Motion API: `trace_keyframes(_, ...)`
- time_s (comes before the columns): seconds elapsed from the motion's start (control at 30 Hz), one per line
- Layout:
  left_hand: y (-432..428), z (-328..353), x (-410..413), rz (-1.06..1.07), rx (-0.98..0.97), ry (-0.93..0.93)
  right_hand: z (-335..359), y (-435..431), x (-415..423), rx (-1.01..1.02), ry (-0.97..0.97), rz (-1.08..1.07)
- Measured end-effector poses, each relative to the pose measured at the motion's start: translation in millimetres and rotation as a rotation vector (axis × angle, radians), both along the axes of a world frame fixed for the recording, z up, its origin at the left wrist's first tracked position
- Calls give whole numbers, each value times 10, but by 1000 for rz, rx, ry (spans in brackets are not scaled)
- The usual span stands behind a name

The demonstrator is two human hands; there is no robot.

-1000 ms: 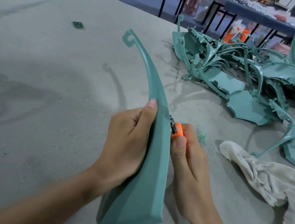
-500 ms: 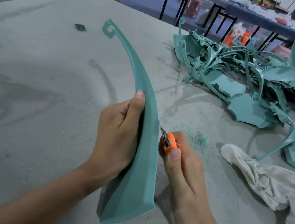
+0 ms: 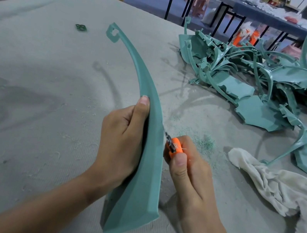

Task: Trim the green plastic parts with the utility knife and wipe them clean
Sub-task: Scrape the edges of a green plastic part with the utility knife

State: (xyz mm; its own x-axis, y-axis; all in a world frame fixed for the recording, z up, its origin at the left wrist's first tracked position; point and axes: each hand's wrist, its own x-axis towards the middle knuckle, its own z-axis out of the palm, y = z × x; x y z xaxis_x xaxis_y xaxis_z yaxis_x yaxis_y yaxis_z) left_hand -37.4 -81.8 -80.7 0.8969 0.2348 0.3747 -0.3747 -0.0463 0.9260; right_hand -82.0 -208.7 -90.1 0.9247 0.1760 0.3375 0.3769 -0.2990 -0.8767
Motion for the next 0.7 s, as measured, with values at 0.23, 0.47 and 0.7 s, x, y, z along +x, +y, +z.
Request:
trace_keyframes(0.23,-6,19,-32,25,82,-20,22,15,10,-74,-63,-85)
trace_keyframes(0.47,-41,24,-96,35,135,9,64,9,33,55,-68,-216)
trace_keyframes(0.7,28,32,-27,69,475,-30,185,-206,91,275,217,-161)
